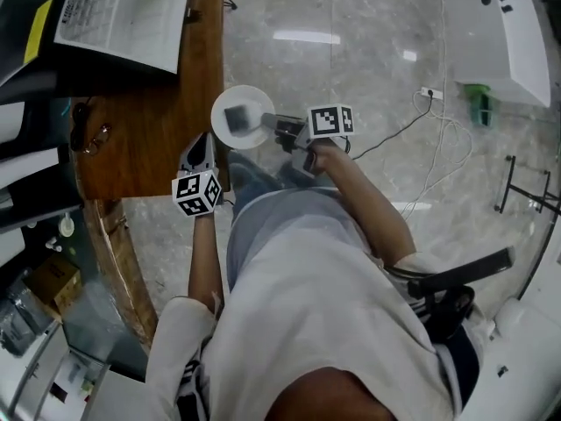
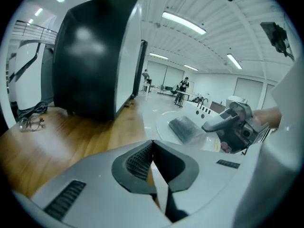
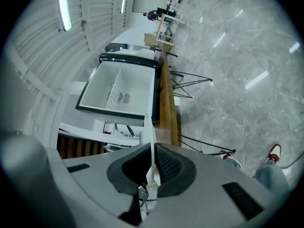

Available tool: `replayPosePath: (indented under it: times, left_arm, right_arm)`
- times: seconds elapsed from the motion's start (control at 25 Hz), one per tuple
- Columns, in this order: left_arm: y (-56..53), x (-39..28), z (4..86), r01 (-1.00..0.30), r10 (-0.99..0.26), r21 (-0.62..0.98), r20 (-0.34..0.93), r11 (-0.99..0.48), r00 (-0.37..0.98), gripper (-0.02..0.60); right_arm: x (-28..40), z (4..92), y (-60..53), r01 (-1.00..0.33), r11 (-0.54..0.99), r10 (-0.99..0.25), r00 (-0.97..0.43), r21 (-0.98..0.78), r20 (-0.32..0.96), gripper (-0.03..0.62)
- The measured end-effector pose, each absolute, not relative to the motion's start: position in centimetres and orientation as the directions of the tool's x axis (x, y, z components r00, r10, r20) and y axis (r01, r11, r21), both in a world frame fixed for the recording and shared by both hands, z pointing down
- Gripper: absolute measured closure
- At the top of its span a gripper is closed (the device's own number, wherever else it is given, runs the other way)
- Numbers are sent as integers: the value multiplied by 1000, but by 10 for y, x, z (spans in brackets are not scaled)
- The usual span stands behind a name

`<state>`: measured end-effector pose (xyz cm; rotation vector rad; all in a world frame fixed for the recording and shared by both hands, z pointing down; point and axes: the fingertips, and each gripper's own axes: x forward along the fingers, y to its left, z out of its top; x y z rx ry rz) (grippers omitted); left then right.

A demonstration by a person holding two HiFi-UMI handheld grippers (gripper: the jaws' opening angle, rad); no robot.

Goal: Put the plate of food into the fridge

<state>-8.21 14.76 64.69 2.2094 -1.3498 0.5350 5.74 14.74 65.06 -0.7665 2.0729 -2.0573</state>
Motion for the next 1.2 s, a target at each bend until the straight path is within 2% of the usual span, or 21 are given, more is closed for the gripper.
replayPosePath:
  times: [0.16, 0.44, 0.6, 0.88, 1.2]
  left_arm:
    - [153, -6, 629, -881, -721, 170, 517, -442, 462, 562]
    - [137, 131, 621, -821, -638, 153, 558, -550, 530, 563]
    - [120, 192, 599, -797, -606, 138, 578, -588, 547, 562]
    - [75, 231, 611, -783, -599, 123, 574, -610, 558, 563]
    - [-31, 243, 607, -778, -601, 121, 566, -617, 564, 563]
  right_arm:
    - [125, 640, 160, -282, -45, -458, -847, -958, 271, 565]
    - [262, 619, 159, -269, -81, -570, -778, -960, 266, 565]
    - [322, 593, 144, -260, -91, -593, -762, -961, 262, 565]
    - [361, 604, 108, -234, -110, -637, -730, -966, 249, 563]
    - [366, 586, -2, -243, -92, -636, -732, -966, 245, 565]
